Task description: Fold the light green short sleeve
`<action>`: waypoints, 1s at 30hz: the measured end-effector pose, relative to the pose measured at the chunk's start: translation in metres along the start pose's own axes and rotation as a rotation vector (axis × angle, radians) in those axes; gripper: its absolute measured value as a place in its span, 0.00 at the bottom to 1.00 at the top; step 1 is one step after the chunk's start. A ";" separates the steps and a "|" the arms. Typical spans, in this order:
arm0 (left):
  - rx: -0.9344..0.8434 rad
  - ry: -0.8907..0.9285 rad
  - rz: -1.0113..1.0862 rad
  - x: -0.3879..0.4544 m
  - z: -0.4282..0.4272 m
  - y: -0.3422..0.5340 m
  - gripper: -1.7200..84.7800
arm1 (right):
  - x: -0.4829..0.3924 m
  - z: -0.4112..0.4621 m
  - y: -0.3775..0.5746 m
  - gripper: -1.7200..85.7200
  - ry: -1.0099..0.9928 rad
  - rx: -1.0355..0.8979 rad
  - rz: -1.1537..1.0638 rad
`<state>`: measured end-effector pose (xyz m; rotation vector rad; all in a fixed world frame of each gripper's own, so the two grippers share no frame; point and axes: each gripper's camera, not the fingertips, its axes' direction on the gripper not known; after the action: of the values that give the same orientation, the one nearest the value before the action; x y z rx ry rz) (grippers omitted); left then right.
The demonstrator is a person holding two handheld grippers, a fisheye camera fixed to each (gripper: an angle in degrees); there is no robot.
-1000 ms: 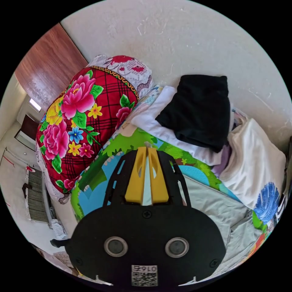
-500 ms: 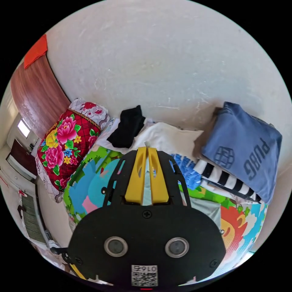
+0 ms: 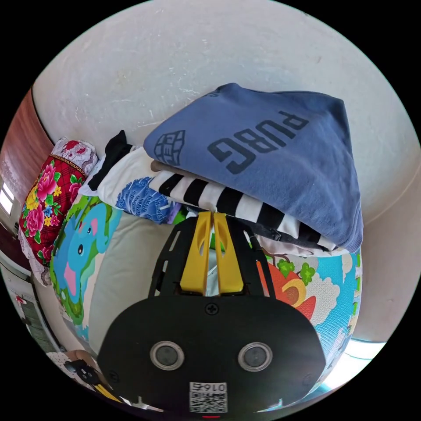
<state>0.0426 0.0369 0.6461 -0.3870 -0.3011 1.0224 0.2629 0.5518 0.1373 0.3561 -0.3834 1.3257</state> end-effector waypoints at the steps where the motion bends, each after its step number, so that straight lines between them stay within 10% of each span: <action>1: -0.007 -0.012 0.010 0.001 0.006 -0.002 0.01 | 0.008 -0.015 0.004 0.02 0.000 0.007 -0.007; 11: -0.230 -0.268 -0.008 -0.024 0.130 -0.020 0.08 | 0.067 -0.081 0.054 0.04 0.167 -0.145 0.030; 20: -0.187 -0.045 0.028 -0.011 0.149 0.007 0.08 | 0.096 -0.251 0.195 0.05 0.251 0.003 -0.010; 30: 0.053 -0.721 -0.127 -0.011 -0.047 0.085 0.07 | 0.033 -0.460 0.523 0.09 -0.019 0.322 -0.078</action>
<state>-0.0081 0.0591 0.5650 0.0653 -0.9303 1.0146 -0.2105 0.9007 -0.2374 0.6462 -0.1687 1.3092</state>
